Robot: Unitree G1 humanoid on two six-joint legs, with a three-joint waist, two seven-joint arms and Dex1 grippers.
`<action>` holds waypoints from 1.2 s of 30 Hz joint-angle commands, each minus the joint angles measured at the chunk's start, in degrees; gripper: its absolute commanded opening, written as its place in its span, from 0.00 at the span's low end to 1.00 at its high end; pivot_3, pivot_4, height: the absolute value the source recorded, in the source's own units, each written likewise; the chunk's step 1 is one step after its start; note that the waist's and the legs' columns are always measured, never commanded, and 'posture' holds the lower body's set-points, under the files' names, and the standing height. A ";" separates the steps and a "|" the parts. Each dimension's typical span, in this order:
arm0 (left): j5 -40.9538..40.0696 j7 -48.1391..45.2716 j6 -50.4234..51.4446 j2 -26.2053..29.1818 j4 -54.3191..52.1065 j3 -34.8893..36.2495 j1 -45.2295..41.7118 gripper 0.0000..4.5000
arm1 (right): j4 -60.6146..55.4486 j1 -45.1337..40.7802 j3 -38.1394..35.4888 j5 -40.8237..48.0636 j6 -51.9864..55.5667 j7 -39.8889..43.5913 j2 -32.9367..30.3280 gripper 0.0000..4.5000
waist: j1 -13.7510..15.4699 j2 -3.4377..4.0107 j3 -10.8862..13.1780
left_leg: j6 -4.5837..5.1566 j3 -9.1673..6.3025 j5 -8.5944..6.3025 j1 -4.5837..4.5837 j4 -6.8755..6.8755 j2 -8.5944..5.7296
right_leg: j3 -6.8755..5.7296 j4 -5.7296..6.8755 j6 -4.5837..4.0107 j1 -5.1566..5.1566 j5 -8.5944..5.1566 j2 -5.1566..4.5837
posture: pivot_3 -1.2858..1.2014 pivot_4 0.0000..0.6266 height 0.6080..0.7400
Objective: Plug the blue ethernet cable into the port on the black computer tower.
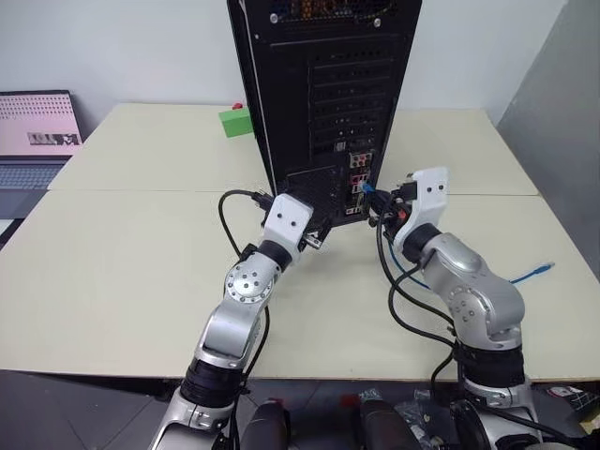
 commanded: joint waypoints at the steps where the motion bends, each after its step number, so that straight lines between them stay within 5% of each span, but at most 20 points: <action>1: 1.05 0.71 -1.27 -0.34 -1.20 0.37 -0.35 0.91 | 0.05 -1.89 -0.58 -1.06 -1.40 -1.93 1.64 0.00 | 0.03 0.00 0.00 | 0.00 0.00 0.00 0.00 0.00 0.00 | 0.00 0.00 0.00 0.00 0.00 0.00 | 0.52 0.24 1.00; 36: 2.35 0.71 -1.27 -0.67 -1.27 0.71 0.48 0.91 | 4.20 -3.03 -0.19 -3.47 -3.75 -1.66 3.80 0.00 | 0.02 0.00 0.00 | 0.00 0.01 0.00 -0.01 -0.02 0.00 | 0.00 -0.01 0.00 -0.02 0.00 0.00 | 0.52 0.24 1.00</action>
